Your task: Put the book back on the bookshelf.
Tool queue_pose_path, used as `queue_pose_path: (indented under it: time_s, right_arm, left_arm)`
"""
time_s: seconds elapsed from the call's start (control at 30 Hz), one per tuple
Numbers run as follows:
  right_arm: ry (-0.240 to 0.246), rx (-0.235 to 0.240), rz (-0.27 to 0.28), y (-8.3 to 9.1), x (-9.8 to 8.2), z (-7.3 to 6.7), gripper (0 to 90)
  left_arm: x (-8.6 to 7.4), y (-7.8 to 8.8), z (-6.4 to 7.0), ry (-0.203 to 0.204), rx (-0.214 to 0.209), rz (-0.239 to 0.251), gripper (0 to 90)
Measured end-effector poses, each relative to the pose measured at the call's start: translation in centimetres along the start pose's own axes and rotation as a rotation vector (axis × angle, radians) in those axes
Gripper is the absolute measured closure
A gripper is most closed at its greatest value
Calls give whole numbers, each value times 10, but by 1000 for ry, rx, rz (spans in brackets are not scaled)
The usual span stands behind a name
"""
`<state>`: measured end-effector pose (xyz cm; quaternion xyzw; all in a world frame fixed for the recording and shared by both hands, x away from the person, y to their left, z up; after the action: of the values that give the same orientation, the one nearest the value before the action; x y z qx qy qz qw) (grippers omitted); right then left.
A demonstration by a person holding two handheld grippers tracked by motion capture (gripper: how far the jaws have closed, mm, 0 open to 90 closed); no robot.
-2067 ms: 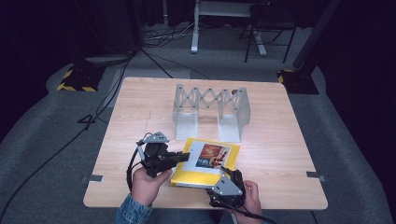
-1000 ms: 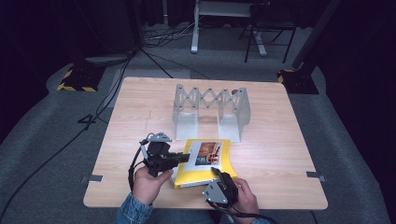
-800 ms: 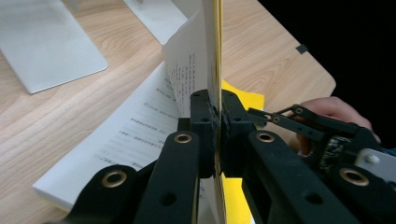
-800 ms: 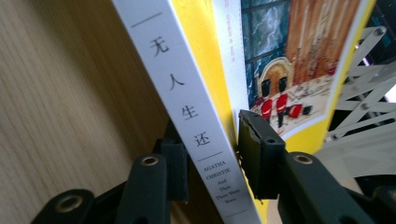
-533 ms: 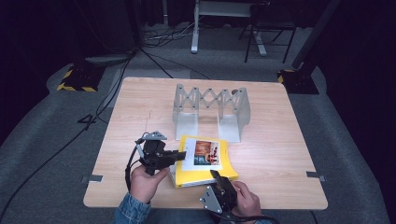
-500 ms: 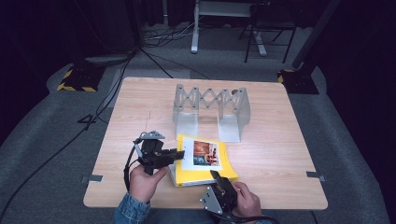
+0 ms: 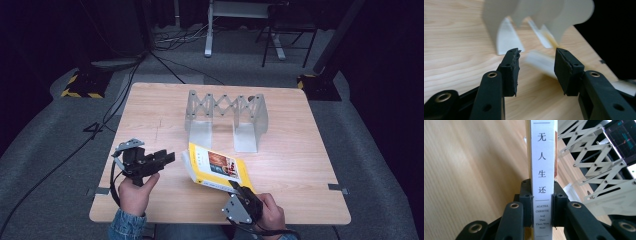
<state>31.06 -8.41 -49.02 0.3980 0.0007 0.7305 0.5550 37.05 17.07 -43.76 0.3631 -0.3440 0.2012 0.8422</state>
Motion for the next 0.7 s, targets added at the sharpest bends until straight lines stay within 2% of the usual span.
queue_pose_path:
  time_s: [0.1, 0.2, 0.3, 0.43, 0.47, 0.53, 0.57, 0.63, 0.7]
  right_arm:
    - [-82, 13, 34, 8, 2, 16, 762]
    - [-155, 12, 64, 16, 2, 32, 763]
    - [-202, 10, 80, 22, 1, 47, 763]
    - [-244, 7, 93, 27, -2, 60, 763]
    - [-259, 3, 99, 29, -3, 67, 764]
    - [-270, 0, 102, 30, -4, 70, 764]
    - [-304, 4, 114, 33, -4, 78, 764]
    - [-314, 7, 119, 34, -4, 81, 764]
    - [-363, 15, 141, 37, -5, 92, 763]
  left_arm:
    - [-8, 5, -22, -8, 69, 14, 553]
    - [-20, 1, -40, -13, 122, -22, 553]
    - [-29, -1, -54, -18, 173, -40, 553]
    - [-37, 0, -64, -31, 218, -54, 553]
    - [-40, -1, -69, -40, 237, -64, 553]
    - [-43, -1, -72, -49, 252, -74, 553]
    - [-45, -2, -74, -54, 261, -81, 552]
    - [-49, -3, -79, -72, 282, -99, 552]
    - [-52, -4, -85, -73, 301, -106, 549]
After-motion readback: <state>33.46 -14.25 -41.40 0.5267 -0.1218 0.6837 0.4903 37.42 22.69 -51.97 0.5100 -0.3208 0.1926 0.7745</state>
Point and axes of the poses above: each handheld gripper's, and its own axes: y roughly backward along the jaws, x roughly out of its top, z roughly to its right, the point moved 7 cm from there along -y, roughly forward along the jaws, and after that the axes turned 2 degrees about y, right-handed, at the moved point
